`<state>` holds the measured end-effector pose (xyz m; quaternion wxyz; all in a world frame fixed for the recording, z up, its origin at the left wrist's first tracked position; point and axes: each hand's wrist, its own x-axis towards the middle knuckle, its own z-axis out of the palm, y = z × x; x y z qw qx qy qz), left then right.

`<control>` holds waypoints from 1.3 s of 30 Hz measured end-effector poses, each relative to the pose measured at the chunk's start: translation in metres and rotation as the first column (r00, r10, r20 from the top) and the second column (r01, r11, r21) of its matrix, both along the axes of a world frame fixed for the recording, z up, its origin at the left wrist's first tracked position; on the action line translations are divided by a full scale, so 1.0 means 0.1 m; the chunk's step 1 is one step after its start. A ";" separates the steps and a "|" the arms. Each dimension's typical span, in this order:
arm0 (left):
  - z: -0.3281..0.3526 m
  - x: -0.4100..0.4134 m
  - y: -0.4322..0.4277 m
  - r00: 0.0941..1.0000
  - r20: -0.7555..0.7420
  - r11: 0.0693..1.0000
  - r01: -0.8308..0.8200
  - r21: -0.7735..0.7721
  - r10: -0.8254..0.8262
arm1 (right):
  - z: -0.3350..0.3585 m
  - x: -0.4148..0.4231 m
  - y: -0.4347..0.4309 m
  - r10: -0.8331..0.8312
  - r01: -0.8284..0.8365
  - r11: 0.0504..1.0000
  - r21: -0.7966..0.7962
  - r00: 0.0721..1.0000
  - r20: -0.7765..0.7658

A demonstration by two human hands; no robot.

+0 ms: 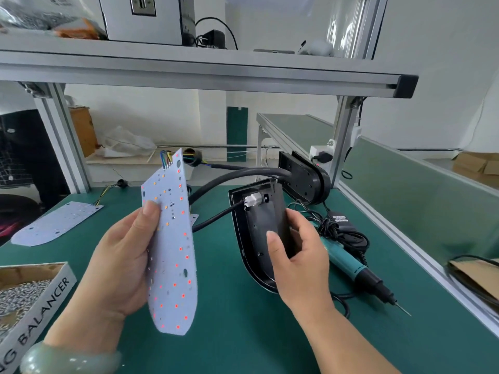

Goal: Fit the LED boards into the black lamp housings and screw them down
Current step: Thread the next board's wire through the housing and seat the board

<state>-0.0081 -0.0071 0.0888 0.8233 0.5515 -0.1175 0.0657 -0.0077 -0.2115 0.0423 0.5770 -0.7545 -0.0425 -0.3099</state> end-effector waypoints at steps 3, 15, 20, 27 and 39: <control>0.02 -0.01 -0.01 0.998 -0.034 0.998 0.045 -0.032 -0.046 | 0.00 -0.02 0.00 0.044 -0.043 0.998 -0.047 0.999 0.022; -0.17 0.07 -0.21 0.935 -0.053 0.911 -0.328 0.250 0.351 | -0.04 -0.05 0.27 0.460 -0.362 0.809 0.463 0.880 -0.117; -0.23 0.13 -0.23 0.803 0.173 0.622 -0.560 0.547 0.571 | -0.03 -0.01 0.26 0.473 -0.284 0.711 0.643 0.870 -0.139; -0.30 0.11 -0.26 0.967 -0.243 0.987 -0.031 0.157 0.069 | -0.01 0.04 0.22 0.569 -0.344 0.654 0.674 0.811 -0.138; -0.31 0.13 -0.20 0.881 -0.462 0.994 0.069 -0.083 -0.100 | -0.10 0.16 0.22 0.627 -0.541 0.776 0.323 0.611 -0.483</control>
